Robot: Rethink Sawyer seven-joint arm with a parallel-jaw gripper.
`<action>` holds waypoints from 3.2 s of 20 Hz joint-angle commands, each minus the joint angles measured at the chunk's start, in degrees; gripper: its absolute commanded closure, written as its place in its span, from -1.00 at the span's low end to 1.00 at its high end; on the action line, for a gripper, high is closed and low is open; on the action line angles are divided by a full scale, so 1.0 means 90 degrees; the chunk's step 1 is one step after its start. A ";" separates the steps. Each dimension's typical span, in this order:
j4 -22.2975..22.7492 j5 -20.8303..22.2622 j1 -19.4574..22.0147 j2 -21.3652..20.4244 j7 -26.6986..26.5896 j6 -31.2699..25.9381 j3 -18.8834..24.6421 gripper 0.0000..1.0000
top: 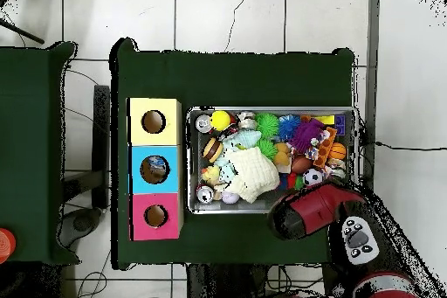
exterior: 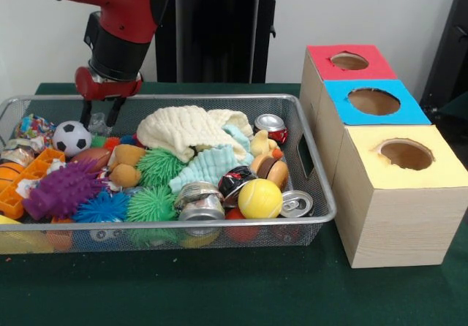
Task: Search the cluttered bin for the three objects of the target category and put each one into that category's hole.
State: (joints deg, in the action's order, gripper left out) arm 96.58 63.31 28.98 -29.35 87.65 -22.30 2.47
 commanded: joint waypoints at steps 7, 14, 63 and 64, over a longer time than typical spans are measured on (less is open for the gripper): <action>-0.0205 0.0314 0.0175 0.0111 -0.1495 -0.0536 0.0399 -1.00; -0.0036 0.0614 -0.0224 0.0010 -0.1222 -0.0384 0.0163 -1.00; -0.0472 0.3122 -0.1839 0.1420 0.2247 0.1998 -0.1261 -1.00; -0.0532 0.3125 -0.1824 0.1452 0.2237 0.2044 -0.1273 -1.00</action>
State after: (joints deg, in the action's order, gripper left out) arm 95.82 89.49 9.23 -24.85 90.59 -9.47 -11.78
